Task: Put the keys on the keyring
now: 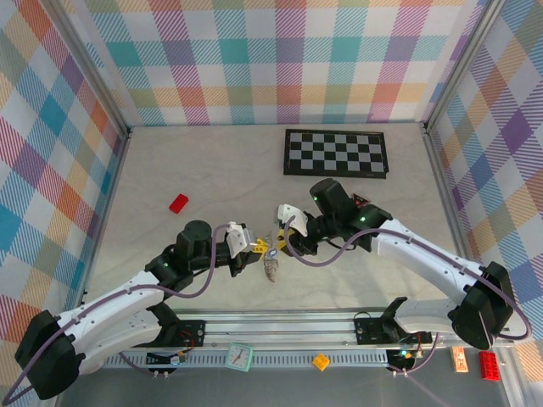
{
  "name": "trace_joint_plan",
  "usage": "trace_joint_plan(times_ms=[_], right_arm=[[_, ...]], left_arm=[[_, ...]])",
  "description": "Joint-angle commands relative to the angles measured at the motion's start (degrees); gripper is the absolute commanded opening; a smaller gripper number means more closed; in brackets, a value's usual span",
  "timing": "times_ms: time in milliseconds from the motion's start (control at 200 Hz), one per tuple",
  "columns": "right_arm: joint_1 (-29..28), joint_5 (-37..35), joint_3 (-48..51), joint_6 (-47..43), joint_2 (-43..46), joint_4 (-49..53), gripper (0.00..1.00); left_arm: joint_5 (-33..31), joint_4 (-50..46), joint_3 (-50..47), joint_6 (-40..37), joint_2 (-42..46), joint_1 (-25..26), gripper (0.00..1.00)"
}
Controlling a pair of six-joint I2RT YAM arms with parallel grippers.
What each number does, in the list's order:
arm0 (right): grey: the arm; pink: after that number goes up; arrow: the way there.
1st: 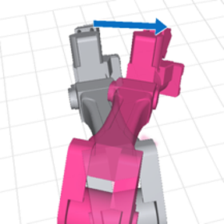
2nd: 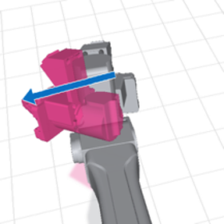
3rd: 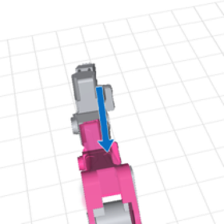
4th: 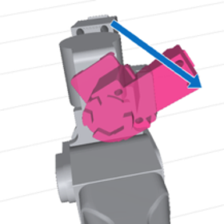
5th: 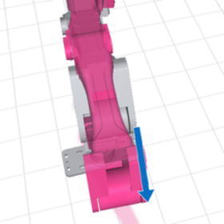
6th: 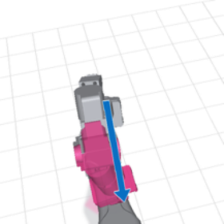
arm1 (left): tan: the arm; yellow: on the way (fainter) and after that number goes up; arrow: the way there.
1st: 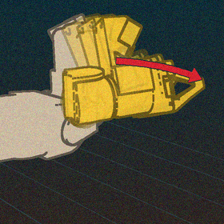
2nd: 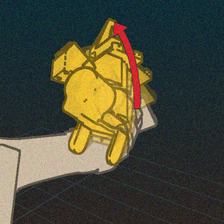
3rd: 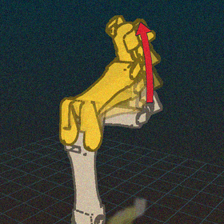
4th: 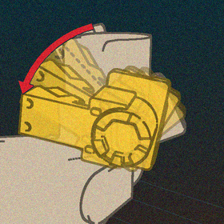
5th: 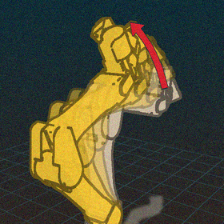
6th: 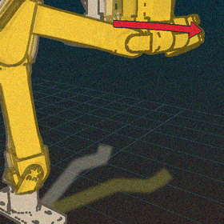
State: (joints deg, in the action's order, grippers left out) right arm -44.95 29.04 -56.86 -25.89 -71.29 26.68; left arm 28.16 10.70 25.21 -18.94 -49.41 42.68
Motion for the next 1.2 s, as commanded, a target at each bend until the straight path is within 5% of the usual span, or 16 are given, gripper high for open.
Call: trace_joint_plan(times_ms=[0,610,980,1195], right_arm=[[-0.14,3.89,1.13,4.28,0.29,-2.10,0.29],[-0.12,3.83,2.20,17.80,-0.94,-5.06,0.23],[-0.14,4.54,2.76,18.85,-1.84,-5.75,0.03],[0.70,7.31,3.29,19.82,-4.48,-6.05,0.00]], left_arm=[[0.14,3.71,-0.48,-0.57,1.00,0.38,0.00],[-1.09,4.86,-0.60,-0.74,0.32,0.39,0.00],[-1.05,4.99,-0.86,-0.80,0.81,0.39,0.00],[0.64,8.54,-2.24,-0.55,1.74,0.39,0.00]])
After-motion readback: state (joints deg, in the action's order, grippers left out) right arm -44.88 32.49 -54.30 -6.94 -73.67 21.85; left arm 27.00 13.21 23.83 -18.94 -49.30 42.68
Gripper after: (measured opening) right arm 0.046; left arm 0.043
